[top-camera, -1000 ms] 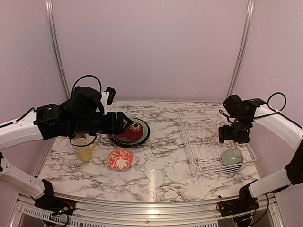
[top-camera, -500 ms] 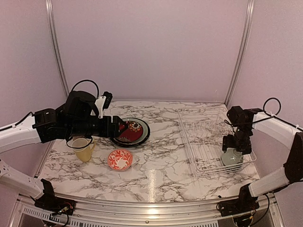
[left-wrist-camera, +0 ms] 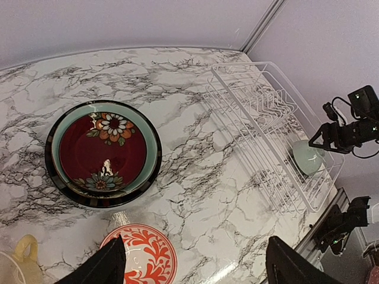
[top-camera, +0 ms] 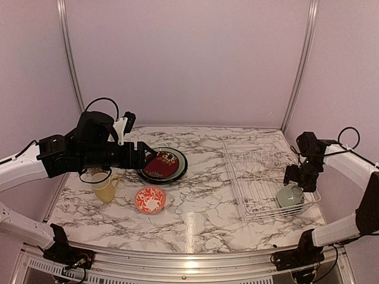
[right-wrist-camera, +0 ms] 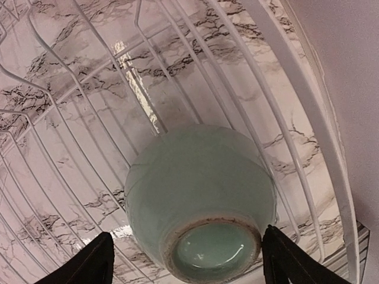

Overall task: Unload the mixed dishes from the dish rack
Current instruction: Grab the bowl from the dish rack.

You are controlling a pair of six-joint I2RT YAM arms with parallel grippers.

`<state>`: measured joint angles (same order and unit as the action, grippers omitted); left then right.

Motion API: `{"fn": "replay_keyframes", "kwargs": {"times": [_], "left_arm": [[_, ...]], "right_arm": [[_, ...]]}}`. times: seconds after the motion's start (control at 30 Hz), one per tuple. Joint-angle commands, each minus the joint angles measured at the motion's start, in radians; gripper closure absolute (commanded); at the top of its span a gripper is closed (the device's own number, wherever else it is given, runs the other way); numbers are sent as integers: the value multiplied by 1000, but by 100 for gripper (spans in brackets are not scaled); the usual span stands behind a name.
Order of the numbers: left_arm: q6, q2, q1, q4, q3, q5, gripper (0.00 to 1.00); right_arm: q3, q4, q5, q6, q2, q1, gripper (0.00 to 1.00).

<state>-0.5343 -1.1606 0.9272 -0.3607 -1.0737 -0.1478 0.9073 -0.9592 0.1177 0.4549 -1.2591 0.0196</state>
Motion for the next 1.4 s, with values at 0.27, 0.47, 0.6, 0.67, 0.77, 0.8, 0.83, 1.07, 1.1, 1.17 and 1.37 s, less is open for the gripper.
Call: {"fn": "replay_keyframes", "kwargs": {"times": [0.27, 0.47, 0.6, 0.67, 0.77, 0.8, 0.83, 1.07, 1.1, 1.17, 1.37], "left_arm": [[0, 12, -8, 29, 12, 27, 8], [0, 10, -7, 13, 11, 14, 8], [3, 9, -8, 12, 12, 14, 7], [2, 7, -8, 14, 11, 16, 7], [3, 6, -7, 14, 9, 17, 7], [3, 6, -7, 14, 9, 17, 7], [3, 6, -7, 14, 9, 16, 7], [6, -6, -8, 14, 4, 24, 7], [7, -8, -8, 14, 2, 26, 7], [7, -11, -9, 15, -1, 28, 6], [7, -24, -9, 22, -7, 42, 6]], "right_arm": [[-25, 30, 2, -6, 5, -56, 26], [-34, 36, -27, -6, 4, -57, 33], [-37, 36, -19, -8, -7, -57, 30], [-38, 36, -17, -11, -21, -57, 29], [-43, 41, -29, -12, -26, -57, 32], [-44, 41, -31, -13, -26, -56, 33], [-42, 37, -35, -11, -25, -57, 35], [-32, 4, -57, -6, 0, -57, 32], [-31, -4, -68, -6, 2, -58, 30], [-28, -23, -82, -5, 11, -57, 30], [-39, -41, -101, -2, 56, -56, 29]]}}
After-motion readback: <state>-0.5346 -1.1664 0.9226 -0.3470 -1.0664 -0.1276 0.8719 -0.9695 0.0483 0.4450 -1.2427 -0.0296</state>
